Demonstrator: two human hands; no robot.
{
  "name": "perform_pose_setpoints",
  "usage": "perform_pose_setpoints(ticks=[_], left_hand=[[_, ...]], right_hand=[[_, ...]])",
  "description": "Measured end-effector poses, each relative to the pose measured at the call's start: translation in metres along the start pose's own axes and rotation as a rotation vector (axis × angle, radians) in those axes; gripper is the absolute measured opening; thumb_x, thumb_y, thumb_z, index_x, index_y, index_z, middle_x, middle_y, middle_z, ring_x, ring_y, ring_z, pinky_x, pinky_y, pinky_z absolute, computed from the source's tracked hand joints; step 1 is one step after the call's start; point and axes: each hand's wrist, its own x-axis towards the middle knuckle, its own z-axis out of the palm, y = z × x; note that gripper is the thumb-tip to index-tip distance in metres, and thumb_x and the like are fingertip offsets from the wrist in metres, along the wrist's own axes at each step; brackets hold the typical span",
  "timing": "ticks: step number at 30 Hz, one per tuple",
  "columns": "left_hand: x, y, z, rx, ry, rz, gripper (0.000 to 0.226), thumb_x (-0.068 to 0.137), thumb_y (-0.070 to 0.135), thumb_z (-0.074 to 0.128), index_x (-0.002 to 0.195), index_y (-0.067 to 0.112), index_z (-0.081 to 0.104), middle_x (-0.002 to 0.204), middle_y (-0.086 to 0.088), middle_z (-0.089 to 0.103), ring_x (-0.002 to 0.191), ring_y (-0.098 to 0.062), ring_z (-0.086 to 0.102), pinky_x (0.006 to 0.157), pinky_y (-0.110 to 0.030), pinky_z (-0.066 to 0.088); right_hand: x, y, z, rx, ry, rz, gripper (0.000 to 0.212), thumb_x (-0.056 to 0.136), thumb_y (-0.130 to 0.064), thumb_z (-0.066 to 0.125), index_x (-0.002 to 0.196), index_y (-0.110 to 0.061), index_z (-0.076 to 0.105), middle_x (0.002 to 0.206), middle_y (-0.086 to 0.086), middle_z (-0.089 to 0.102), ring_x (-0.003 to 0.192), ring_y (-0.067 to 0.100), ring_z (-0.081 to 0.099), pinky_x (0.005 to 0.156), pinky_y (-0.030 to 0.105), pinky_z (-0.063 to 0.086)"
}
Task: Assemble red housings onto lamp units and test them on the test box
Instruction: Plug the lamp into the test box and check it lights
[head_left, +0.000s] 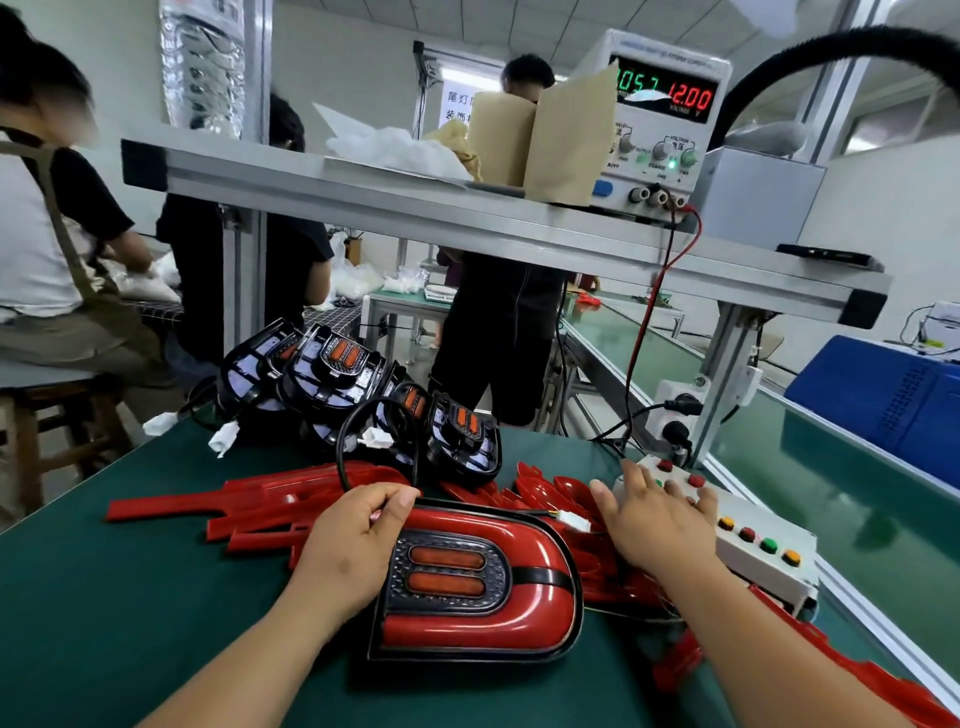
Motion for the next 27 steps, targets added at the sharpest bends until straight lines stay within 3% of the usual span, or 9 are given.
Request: perform_pose_setpoints(ticks=[8,19,27], left_hand=[[0.0038,-0.0031,0.0000,0.060,0.026,0.056,0.027,0.098,0.035,0.047,0.111,0.025,0.069,0.105,0.016,0.063,0.092,0.011,0.051,0.074,0.002,0.034],[0.0042,-0.0053,-0.0007,0.097,0.031,0.094,0.027,0.099,0.034,0.047,0.112,0.024,0.069,0.107,0.014,0.064,0.095,0.007,0.051,0.074,0.004,0.032],[0.0036,-0.0034,-0.0009,0.083,0.025,0.096,0.017,0.099,0.032,0.048,0.098,0.036,0.065,0.098,0.027,0.057,0.096,0.006,0.051,0.077,0.002,0.031]], right_hand=[[0.0011,-0.0096,0.0012,-0.076,-0.001,0.005,0.078,0.089,-0.072,0.002,0.136,-0.022,0.039,0.141,0.001,0.050,0.132,0.035,0.043,0.110,0.059,0.010],[-0.0046,-0.0076,0.0017,-0.032,0.013,-0.008,0.081,0.088,-0.074,0.004,0.131,-0.018,0.044,0.141,0.003,0.049,0.131,0.032,0.042,0.107,0.054,0.021],[-0.0038,-0.0060,0.0000,-0.021,0.010,-0.023,0.080,0.088,-0.073,0.004,0.130,-0.018,0.044,0.137,0.004,0.051,0.125,0.033,0.046,0.104,0.051,0.027]])
